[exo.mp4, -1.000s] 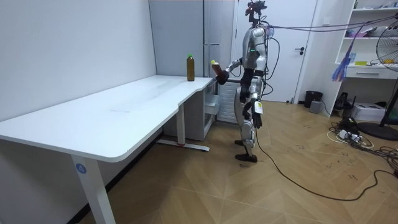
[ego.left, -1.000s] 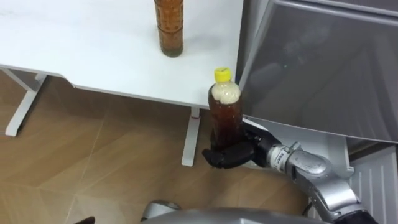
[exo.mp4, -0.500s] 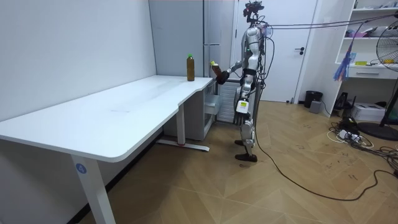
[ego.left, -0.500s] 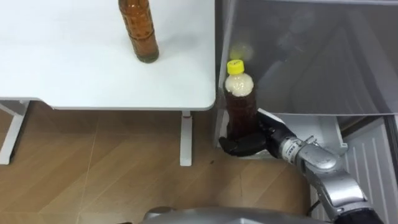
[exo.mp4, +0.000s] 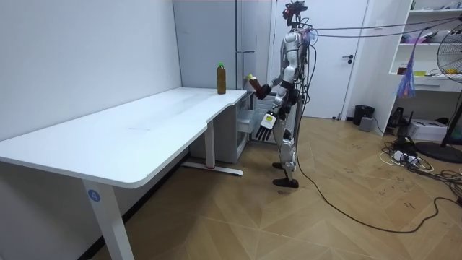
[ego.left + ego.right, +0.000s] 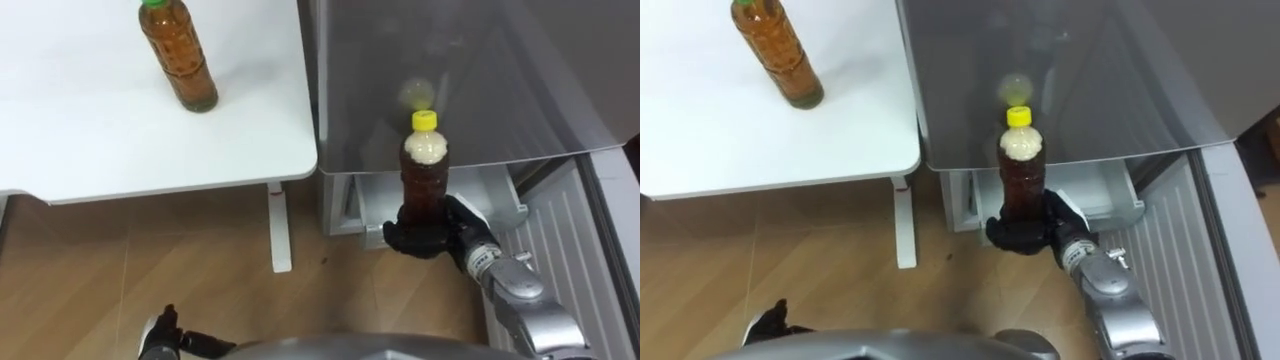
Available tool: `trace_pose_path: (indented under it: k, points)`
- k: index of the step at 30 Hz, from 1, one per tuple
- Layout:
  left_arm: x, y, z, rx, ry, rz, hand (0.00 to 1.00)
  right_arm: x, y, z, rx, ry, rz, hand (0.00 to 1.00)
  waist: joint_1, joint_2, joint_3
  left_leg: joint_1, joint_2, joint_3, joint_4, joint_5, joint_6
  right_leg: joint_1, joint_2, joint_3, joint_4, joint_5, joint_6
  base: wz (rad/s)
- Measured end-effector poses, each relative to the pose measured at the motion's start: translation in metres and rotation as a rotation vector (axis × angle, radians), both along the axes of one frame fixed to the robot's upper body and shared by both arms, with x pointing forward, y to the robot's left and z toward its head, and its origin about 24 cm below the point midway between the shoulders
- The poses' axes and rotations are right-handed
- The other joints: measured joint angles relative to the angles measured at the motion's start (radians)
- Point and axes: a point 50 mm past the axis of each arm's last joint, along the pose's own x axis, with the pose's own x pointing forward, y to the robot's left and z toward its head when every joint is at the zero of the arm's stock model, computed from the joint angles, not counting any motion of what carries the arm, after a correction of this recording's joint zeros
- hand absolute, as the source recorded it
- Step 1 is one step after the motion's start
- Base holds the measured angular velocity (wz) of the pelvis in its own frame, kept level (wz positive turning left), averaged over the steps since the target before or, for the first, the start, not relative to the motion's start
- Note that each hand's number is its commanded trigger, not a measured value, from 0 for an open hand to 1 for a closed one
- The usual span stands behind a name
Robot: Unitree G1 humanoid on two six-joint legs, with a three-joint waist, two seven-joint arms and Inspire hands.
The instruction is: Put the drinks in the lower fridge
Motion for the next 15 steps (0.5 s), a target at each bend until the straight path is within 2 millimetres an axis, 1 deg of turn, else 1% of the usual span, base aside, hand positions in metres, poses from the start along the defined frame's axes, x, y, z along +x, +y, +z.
trace_pose_path:
  k: [6,13,15]
  points:
    - [0.0088,-0.0016,0.0032,0.005,-0.055,-0.038,0.0,-0.0056,-0.0007,-0.0079,0.01,0.018,-0.066,1.0,0.001,-0.001,-0.0004,-0.001,-0.001,0.0,-0.002,0.0,0.0,0.001,0.001,0.004,-0.002,0.0,0.0,-0.02]
    - [0.005,-0.0006,0.0031,0.031,-0.044,-0.061,0.0,-0.0086,-0.0046,-0.0119,0.007,0.033,-0.132,1.0,0.001,-0.001,-0.0005,0.0,0.0,0.0,-0.002,0.0,0.0,0.002,0.002,0.007,-0.001,0.0,0.0,0.0]
    - [0.0037,-0.0004,0.0031,0.038,-0.042,-0.062,0.0,-0.0088,-0.0046,-0.0121,0.037,0.037,-0.161,1.0,0.001,-0.002,-0.0004,0.0,0.0,0.0,-0.002,0.0,0.0,0.001,0.002,0.007,0.0,0.0,0.0,0.0]
